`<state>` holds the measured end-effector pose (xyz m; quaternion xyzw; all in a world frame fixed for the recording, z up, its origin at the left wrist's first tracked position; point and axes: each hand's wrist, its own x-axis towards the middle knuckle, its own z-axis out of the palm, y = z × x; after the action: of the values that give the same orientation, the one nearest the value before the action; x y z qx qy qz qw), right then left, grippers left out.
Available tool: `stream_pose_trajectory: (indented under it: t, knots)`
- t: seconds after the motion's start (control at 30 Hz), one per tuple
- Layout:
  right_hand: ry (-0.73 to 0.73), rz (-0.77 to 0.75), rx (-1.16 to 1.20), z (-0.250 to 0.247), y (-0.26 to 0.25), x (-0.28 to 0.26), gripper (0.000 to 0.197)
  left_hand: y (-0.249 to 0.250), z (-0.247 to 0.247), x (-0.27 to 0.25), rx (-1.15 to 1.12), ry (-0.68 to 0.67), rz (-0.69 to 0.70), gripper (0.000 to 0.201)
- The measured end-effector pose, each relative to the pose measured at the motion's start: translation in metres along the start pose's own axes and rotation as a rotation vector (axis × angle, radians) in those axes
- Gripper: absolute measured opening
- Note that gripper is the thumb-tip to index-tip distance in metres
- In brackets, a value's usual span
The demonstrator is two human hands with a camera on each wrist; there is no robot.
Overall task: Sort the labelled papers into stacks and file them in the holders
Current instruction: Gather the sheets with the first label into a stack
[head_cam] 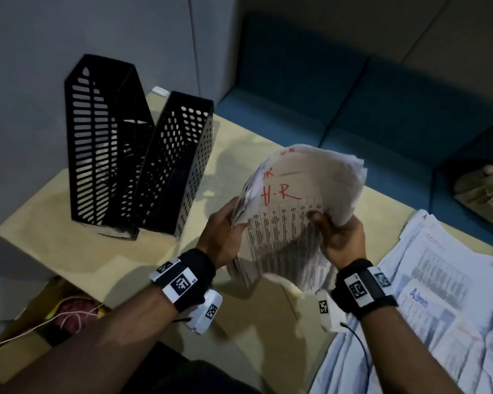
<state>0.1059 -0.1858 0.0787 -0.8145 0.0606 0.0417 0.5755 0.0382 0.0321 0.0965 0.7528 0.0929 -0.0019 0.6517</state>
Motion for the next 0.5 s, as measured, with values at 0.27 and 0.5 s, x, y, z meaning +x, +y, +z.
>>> stream_pose_trajectory:
  t: [0.27, 0.5]
  knots:
    - [-0.332, -0.196, -0.122, 0.021, -0.081, 0.029, 0.01, 0.015, -0.051, -0.011, -0.331, 0.121, -0.032, 0.037]
    - [-0.54, -0.276, -0.038, 0.084, -0.121, 0.036, 0.019, 0.046, -0.115, -0.016, -0.198, 0.438, 0.041, 0.016]
